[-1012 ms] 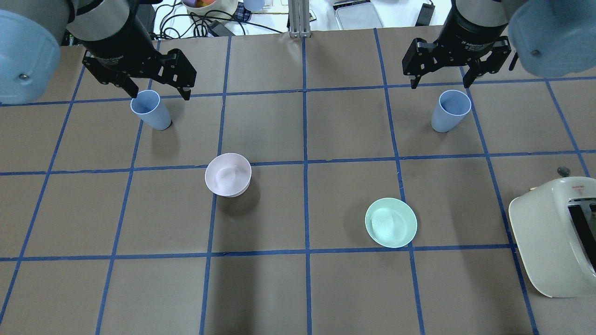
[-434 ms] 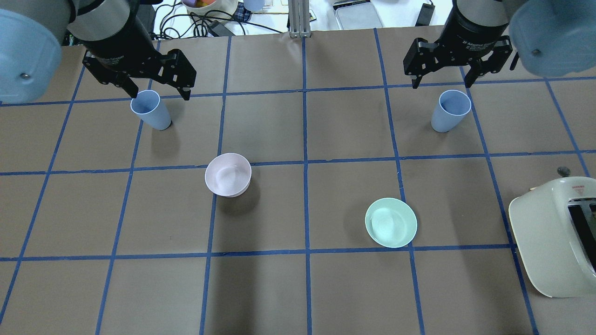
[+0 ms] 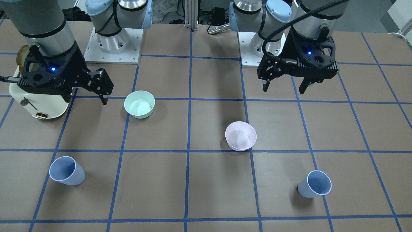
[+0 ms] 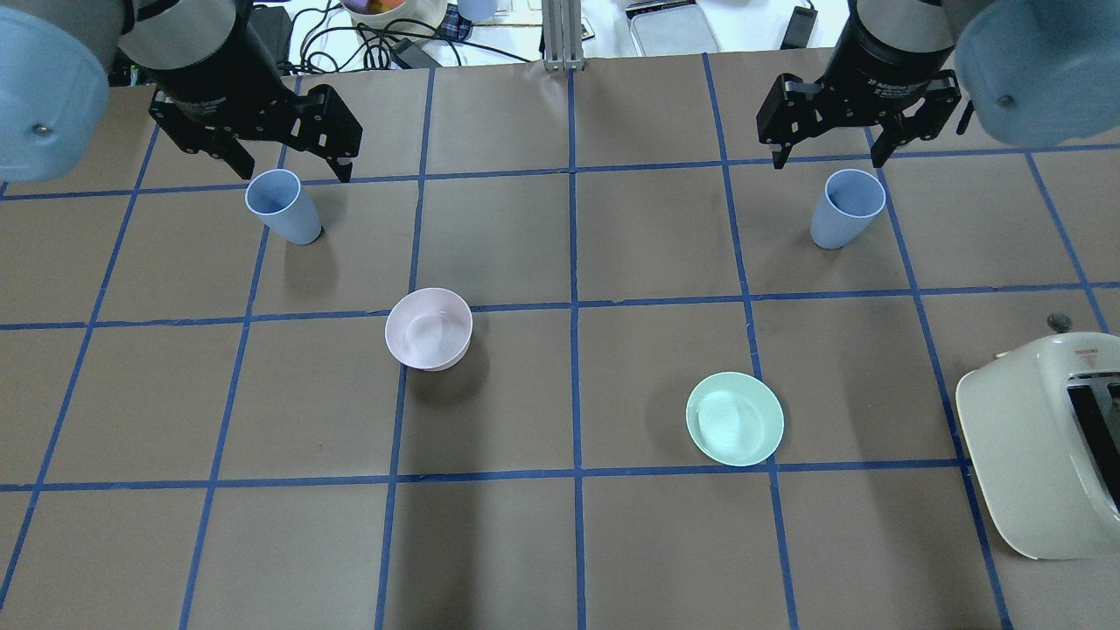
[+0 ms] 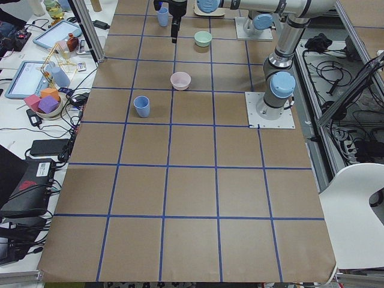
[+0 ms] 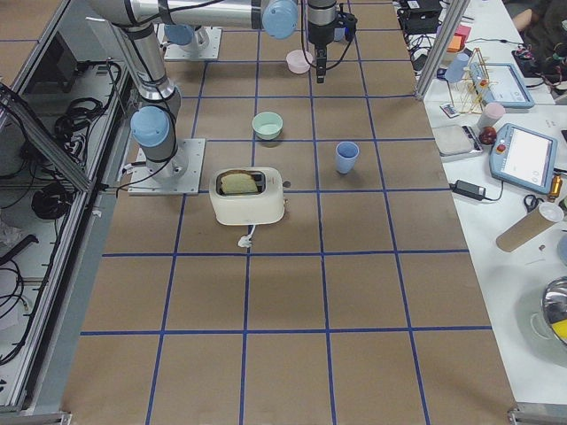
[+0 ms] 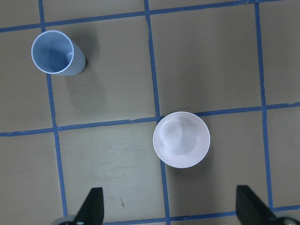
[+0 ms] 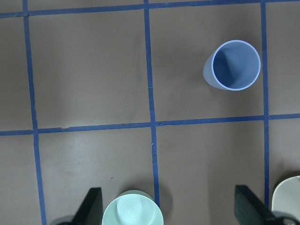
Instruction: Stack blue cups with both arms
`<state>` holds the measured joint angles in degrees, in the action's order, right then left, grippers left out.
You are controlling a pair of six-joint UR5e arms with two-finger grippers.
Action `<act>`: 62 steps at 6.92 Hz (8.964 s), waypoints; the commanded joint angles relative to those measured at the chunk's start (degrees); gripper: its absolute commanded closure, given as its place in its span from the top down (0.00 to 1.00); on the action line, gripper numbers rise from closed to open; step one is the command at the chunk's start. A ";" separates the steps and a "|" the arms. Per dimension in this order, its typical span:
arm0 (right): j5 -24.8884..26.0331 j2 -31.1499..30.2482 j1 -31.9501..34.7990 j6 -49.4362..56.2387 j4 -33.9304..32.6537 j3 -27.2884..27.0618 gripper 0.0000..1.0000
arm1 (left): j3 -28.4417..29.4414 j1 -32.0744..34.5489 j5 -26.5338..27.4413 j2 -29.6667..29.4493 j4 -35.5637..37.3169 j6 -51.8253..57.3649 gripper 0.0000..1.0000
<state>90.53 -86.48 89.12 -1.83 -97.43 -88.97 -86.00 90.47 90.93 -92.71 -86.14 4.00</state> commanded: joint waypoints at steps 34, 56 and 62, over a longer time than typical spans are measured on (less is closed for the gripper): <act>-5.36 11.53 -1.81 1.27 -4.44 0.64 0.04 | 7.53 1.58 -2.60 -4.00 -4.91 -11.64 1.00; -5.36 3.34 18.72 -27.45 -24.13 -19.41 0.77 | -1.71 0.06 -0.58 2.36 2.30 -7.16 1.00; -2.99 2.81 -1.39 7.15 13.46 9.74 0.86 | -1.71 0.15 -0.58 2.36 2.30 -7.25 1.00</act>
<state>87.30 -83.41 91.91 -2.22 -89.89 -84.00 -87.71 90.62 90.35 -90.35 -83.85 -3.20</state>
